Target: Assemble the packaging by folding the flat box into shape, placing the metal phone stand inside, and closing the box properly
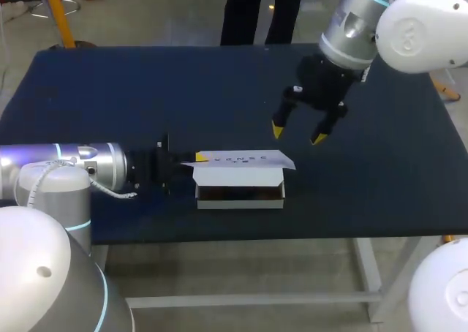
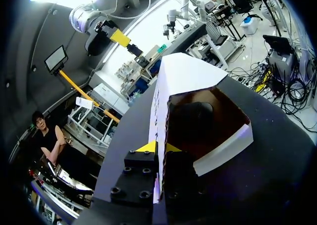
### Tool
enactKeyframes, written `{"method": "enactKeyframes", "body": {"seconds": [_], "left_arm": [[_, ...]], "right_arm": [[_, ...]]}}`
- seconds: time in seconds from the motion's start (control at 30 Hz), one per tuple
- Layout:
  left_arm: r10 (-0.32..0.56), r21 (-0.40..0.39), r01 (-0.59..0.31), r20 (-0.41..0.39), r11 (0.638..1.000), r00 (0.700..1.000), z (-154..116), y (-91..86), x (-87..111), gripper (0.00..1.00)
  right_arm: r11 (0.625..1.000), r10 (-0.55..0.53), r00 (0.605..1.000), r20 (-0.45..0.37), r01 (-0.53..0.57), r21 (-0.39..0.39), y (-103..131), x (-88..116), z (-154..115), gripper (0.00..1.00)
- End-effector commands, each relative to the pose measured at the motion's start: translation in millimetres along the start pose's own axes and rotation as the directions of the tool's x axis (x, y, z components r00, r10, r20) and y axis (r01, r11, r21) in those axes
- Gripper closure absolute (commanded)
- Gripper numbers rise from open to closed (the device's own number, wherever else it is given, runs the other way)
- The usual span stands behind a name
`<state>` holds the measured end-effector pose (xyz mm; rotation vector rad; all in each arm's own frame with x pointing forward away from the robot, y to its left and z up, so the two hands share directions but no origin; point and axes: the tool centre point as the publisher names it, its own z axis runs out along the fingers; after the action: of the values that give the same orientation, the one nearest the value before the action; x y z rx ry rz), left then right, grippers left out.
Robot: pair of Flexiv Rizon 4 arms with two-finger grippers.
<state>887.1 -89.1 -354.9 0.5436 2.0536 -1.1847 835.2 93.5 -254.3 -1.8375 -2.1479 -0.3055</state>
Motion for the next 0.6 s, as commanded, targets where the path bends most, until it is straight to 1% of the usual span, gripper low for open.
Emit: {"method": "enactKeyframes", "body": {"seconds": [0.03, 0.07, 0.2, 0.27, 0.33, 0.4, 0.6], "left_arm": [[0.0, 0.0, 0.0, -0.002, 1.0, 1.0, -0.8, 2.1, 5.0, 1.0], [0.001, -0.001, -0.001, 0.0, 1.0, 1.0, -1.1, 1.8, 5.5, 1.0], [0.004, -0.001, -0.004, 0.007, 1.0, 1.0, -2.2, 1.1, 6.5, 1.0], [0.005, 0.0, -0.005, 0.01, 1.0, 1.0, -2.5, 0.9, 7.2, 1.0], [0.007, -0.001, -0.007, 0.012, 1.0, 1.0, -2.4, 0.9, 8.1, 1.0], [0.007, -0.004, -0.007, 0.012, 1.0, 1.0, -1.9, 1.2, 9.0, 1.0], [0.007, -0.004, -0.007, 0.013, 1.0, 1.0, -1.3, 1.9, 11.4, 1.0]], "right_arm": [[0.997, 0.075, 0.997, 0.007, -0.075, 0.009, -0.9, 0.2, 1.2, 0.0], [0.991, 0.136, 0.991, 0.013, -0.136, 0.013, -0.2, -1.1, 1.7, 0.0], [0.958, 0.278, 0.961, -0.002, -0.277, 0.069, -4.1, -6.0, 5.5, 0.0], [0.942, 0.328, 0.945, 0.001, -0.327, 0.069, -6.8, -9.1, 8.9, 0.0], [0.928, 0.362, 0.932, -0.011, -0.359, 0.102, -8.7, -11.8, 12.8, 0.0], [0.918, 0.383, 0.924, -0.015, -0.379, 0.114, -10.8, -14.0, 16.1, 0.0], [0.902, 0.411, 0.911, -0.038, -0.401, 0.158, -15.2, -17.5, 28.5, 0.0]]}}
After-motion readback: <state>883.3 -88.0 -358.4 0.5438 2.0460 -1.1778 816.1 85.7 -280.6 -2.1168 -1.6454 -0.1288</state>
